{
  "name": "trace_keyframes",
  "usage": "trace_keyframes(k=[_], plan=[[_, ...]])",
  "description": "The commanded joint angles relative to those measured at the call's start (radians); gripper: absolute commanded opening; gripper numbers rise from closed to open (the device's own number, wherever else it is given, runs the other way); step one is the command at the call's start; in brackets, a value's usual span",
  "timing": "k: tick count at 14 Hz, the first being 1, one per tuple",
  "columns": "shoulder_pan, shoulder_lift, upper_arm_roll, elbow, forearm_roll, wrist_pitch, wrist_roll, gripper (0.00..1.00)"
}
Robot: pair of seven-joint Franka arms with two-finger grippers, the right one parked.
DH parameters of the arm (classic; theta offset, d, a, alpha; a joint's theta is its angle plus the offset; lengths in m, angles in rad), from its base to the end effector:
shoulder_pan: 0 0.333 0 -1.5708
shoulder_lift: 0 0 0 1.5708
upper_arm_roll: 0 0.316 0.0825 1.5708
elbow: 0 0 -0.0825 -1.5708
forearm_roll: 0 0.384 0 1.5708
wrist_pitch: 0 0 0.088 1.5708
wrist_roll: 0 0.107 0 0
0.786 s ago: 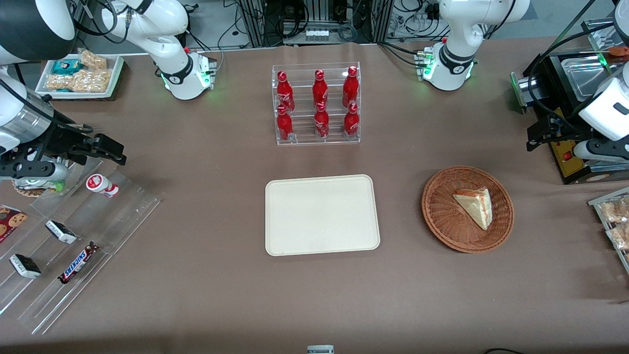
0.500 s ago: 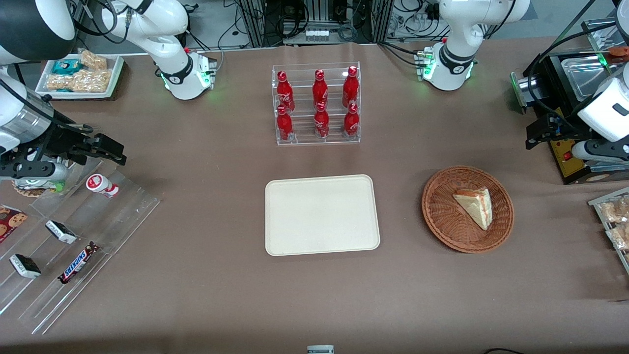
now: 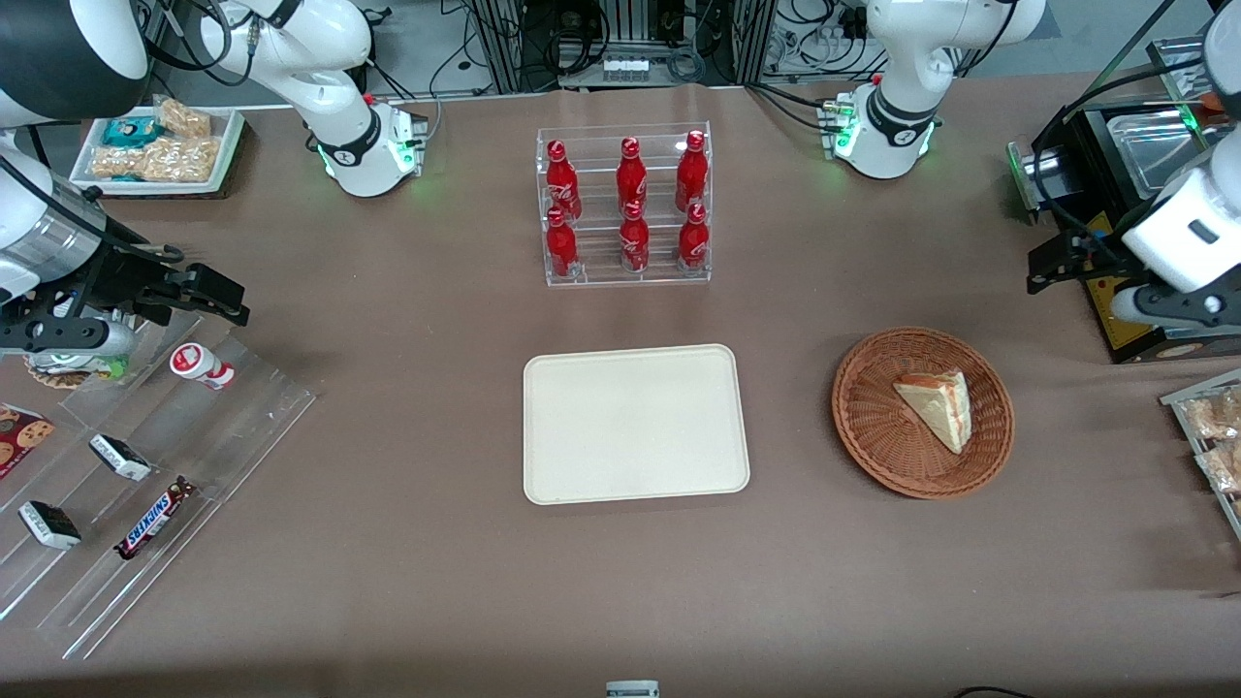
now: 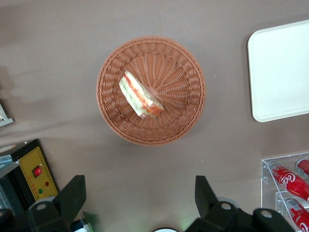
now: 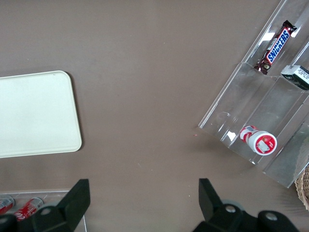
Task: Place sandwich from basket to tray
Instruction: 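Move the left gripper down over the sandwich in the wicker basket, then lower the left gripper and close it on the wrapped sandwich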
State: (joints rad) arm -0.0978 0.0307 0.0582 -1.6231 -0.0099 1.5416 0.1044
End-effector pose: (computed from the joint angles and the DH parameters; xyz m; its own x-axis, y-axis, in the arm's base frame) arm 0.5566 -0.0236 0.5805 0.9835 -0.1434 -0.1105 -0.1421 -0.9897 0.0197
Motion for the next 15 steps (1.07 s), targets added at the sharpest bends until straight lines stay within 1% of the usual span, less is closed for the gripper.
trace_keyframes(k=[1, 5, 7, 8, 10, 13, 15], plan=[[0.009, 0.002, -0.006, -0.125, 0.001, 0.096, -0.014, 1.00], [0.010, 0.001, -0.005, -0.348, 0.002, 0.355, -0.075, 1.00], [0.010, 0.005, -0.005, -0.464, 0.040, 0.518, -0.150, 1.00], [0.010, 0.005, -0.005, -0.527, 0.045, 0.611, -0.223, 1.00], [0.010, 0.030, -0.006, -0.595, 0.045, 0.746, -0.433, 1.00], [0.007, 0.110, -0.006, -0.590, 0.045, 0.836, -0.766, 1.00], [0.009, 0.159, -0.006, -0.593, 0.044, 0.879, -0.836, 1.00]])
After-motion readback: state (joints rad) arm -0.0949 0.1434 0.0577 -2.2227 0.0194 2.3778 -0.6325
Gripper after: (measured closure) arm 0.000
